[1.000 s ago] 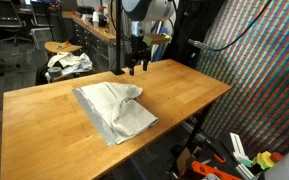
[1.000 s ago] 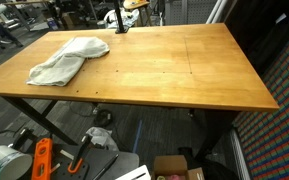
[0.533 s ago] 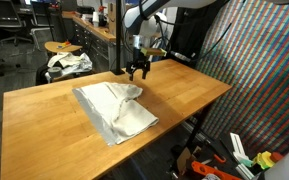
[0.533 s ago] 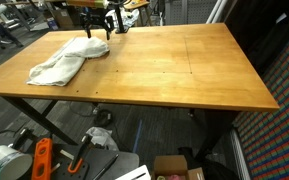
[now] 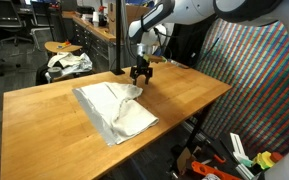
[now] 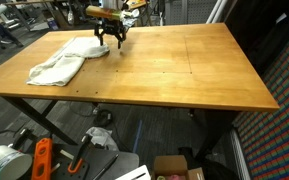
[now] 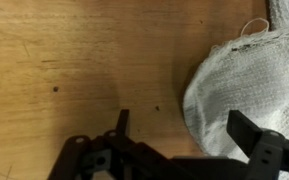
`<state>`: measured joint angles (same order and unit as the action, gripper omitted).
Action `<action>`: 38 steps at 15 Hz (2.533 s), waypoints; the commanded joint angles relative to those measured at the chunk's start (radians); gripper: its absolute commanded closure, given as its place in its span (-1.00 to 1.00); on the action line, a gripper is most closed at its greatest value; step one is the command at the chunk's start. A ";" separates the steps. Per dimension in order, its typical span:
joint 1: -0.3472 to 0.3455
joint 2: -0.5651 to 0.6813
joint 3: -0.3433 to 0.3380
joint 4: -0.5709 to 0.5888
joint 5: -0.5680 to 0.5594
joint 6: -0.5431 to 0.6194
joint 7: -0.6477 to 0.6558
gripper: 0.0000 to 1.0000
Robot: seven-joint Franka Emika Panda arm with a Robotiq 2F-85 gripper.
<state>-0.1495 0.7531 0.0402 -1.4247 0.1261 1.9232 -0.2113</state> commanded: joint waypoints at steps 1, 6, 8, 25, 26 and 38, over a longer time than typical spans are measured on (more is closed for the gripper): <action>-0.028 0.064 0.016 0.101 0.034 -0.080 -0.050 -1.00; -0.050 0.083 0.045 0.132 0.055 -0.150 -0.141 -1.00; -0.055 0.084 0.057 0.137 0.069 -0.177 -0.169 -1.00; -0.068 0.100 0.077 0.121 0.124 -0.236 -0.237 0.02; -0.068 0.100 0.076 0.118 0.126 -0.233 -0.235 0.20; -0.058 0.073 0.067 0.115 0.120 -0.241 -0.210 0.68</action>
<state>-0.2102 0.8418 0.1086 -1.3276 0.2314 1.7071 -0.4269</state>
